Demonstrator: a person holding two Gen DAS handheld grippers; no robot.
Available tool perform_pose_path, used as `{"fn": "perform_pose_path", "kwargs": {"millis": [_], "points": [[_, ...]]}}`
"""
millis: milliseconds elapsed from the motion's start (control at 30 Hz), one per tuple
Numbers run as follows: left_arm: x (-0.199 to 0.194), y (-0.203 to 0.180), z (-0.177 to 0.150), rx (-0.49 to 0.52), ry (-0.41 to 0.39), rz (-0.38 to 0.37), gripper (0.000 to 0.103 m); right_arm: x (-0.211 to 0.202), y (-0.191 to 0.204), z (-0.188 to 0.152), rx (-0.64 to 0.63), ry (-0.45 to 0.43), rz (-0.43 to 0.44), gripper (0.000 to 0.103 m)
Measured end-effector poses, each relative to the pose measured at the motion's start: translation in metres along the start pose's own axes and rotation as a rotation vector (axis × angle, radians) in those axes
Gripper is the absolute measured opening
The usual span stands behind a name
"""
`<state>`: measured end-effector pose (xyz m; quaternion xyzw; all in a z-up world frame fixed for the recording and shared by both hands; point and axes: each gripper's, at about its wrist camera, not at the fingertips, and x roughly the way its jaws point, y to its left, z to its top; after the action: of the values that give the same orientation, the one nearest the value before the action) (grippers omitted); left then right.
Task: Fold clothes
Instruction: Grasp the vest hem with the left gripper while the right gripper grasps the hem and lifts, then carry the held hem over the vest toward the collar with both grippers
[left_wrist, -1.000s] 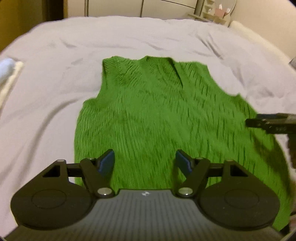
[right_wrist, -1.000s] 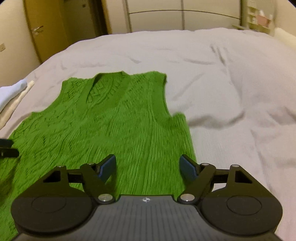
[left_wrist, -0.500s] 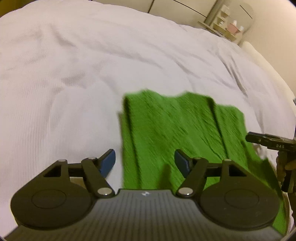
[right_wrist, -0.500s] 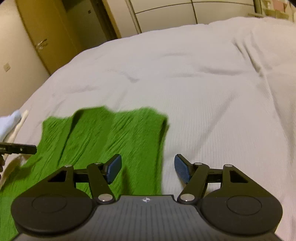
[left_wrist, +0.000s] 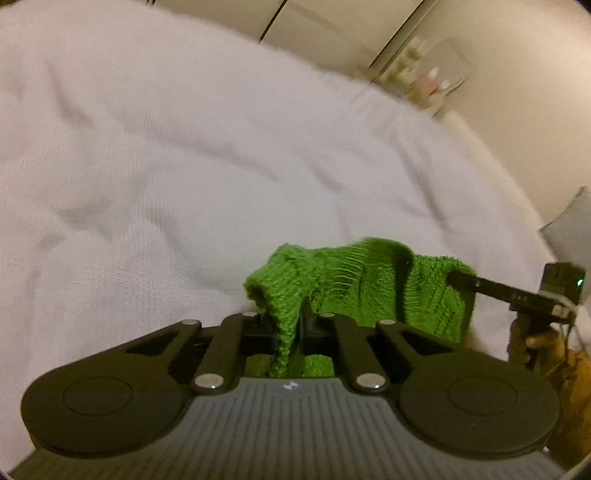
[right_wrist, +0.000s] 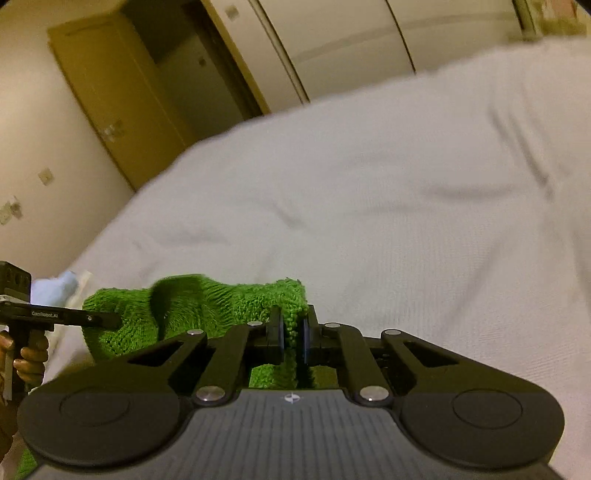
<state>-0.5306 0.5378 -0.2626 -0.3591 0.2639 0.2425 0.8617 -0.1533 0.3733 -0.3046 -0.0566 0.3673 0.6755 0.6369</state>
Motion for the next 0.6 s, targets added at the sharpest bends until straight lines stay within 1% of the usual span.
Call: {"fn": "perform_pose_path", "kwargs": {"millis": [33, 100, 200, 233, 267, 300, 367, 433, 467, 533, 567, 600], "points": [[-0.017, -0.009, -0.01, 0.009, -0.011, -0.01, 0.006, -0.018, 0.007, -0.001, -0.012, -0.028, 0.011, 0.009], [-0.052, -0.027, -0.031, 0.026, -0.033, -0.029, 0.007, -0.066, 0.027, -0.014, -0.054, -0.097, 0.047, 0.009], [-0.105, -0.053, -0.062, 0.052, -0.066, -0.058, 0.009, -0.141, 0.058, -0.051, -0.123, -0.149, 0.068, 0.009], [-0.122, -0.062, -0.072, 0.061, -0.077, -0.067, 0.01, -0.165, 0.067, -0.07, -0.142, -0.15, 0.069, 0.009], [-0.139, -0.074, -0.094, 0.078, -0.074, -0.066, 0.013, -0.188, 0.077, -0.089, -0.161, -0.151, 0.069, 0.009], [-0.148, -0.083, -0.116, 0.095, -0.06, -0.044, 0.014, -0.206, 0.085, -0.108, -0.177, -0.139, 0.065, 0.009], [-0.158, -0.097, -0.155, 0.125, -0.026, 0.014, 0.019, -0.234, 0.1, -0.152, -0.208, -0.07, 0.045, 0.012], [-0.169, -0.111, -0.194, 0.156, 0.007, 0.073, 0.025, -0.247, 0.117, -0.201, -0.271, 0.044, -0.054, 0.016], [-0.174, -0.118, -0.214, 0.171, 0.024, 0.102, 0.025, -0.251, 0.125, -0.226, -0.301, 0.111, -0.13, 0.017], [-0.184, -0.132, -0.253, 0.201, 0.058, 0.161, 0.025, -0.255, 0.136, -0.255, -0.348, 0.181, -0.208, 0.021], [-0.189, -0.139, -0.272, 0.216, 0.074, 0.19, 0.027, -0.257, 0.142, -0.264, -0.382, 0.189, -0.232, 0.025], [-0.189, -0.147, -0.282, 0.274, 0.081, 0.233, 0.028, -0.258, 0.149, -0.273, -0.417, 0.196, -0.256, 0.035]]}}
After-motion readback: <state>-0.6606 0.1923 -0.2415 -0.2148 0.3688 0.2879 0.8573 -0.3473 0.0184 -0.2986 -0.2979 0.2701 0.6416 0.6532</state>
